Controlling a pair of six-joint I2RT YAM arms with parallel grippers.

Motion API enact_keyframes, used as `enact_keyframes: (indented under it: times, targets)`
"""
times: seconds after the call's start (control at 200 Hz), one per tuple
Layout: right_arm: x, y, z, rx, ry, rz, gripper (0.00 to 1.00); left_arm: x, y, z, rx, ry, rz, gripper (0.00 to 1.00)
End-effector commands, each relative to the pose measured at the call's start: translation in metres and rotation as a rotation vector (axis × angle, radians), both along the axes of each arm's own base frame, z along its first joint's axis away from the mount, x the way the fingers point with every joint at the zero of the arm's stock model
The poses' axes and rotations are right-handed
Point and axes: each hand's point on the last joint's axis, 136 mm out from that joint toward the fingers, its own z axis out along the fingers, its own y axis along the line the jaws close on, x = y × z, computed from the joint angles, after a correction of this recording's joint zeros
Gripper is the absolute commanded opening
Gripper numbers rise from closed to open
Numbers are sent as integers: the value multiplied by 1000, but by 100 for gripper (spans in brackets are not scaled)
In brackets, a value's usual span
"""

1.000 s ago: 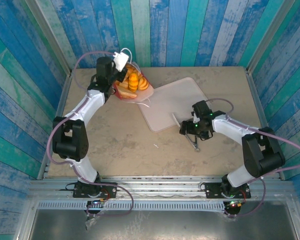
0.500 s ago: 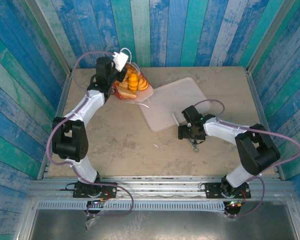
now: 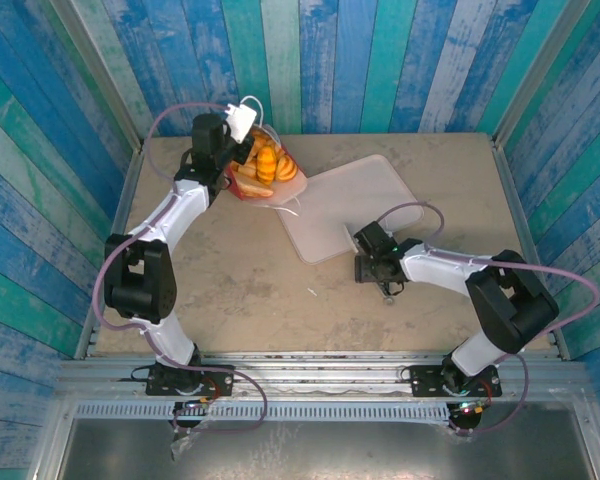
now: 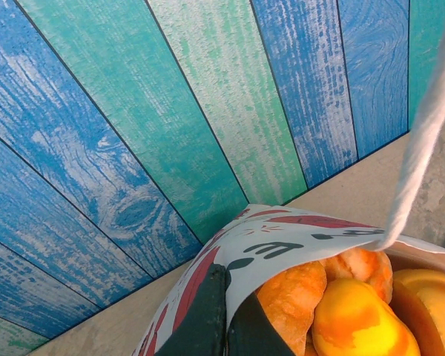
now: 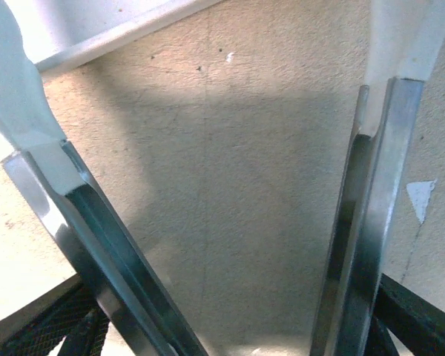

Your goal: Take the fake bread out of the paper bag

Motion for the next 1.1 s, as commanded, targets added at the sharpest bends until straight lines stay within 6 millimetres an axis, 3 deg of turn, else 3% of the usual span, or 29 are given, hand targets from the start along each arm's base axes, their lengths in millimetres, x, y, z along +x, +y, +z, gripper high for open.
enact_keyframes:
  times: [0.0,0.24,0.366,0.581,0.776,1.097]
  targets:
    - [-41,-10,-35,-85,147,27,75,-17,2,74,-54,-169,-10,0]
    - [-25,14,-23,-82,68,139,68,-17,2,73,-47,-163,-6,0]
    - [-24,8,-28,-120,67,137,67,-18,3,75,-48,-167,-6,0]
    - [-28,-7,-38,-156,77,44,82,-20,1,75,-52,-164,-16,0]
    - [-26,-3,-45,-141,74,15,83,-22,3,78,-44,-166,-8,0]
    - [-54,-24,-50,-143,117,-43,82,-22,4,77,-42,-163,-5,0]
